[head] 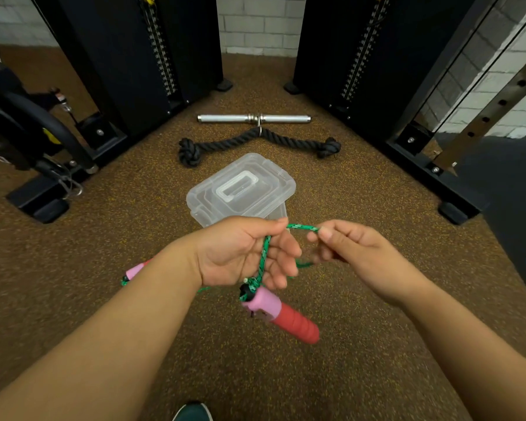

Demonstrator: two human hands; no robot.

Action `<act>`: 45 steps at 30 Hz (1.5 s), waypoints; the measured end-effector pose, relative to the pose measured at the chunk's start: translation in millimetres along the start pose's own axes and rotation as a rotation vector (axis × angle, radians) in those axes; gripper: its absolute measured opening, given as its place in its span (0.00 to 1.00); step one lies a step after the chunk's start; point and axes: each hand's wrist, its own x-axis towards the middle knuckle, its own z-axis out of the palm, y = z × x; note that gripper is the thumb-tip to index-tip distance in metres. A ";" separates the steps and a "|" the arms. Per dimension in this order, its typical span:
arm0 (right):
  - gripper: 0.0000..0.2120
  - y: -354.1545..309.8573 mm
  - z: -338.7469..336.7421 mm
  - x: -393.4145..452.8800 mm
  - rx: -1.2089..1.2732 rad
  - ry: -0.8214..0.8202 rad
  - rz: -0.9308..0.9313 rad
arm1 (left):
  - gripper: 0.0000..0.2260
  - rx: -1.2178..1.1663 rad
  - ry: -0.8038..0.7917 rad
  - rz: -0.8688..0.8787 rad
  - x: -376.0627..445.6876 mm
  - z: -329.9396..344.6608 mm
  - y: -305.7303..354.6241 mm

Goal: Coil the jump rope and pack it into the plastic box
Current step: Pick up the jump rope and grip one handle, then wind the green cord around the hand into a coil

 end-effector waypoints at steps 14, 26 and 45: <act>0.10 21.7 35.8 -5.1 -0.416 0.024 0.050 | 0.26 -0.395 0.311 0.239 8.0 -2.3 10.4; 0.16 -1.1 52.5 -10.7 -0.894 -0.029 -0.347 | 0.29 -0.208 0.438 0.211 12.1 -6.4 7.4; 0.16 -42.1 16.0 4.6 -0.273 0.156 -0.060 | 0.32 0.397 0.349 -0.001 13.9 -2.9 -5.0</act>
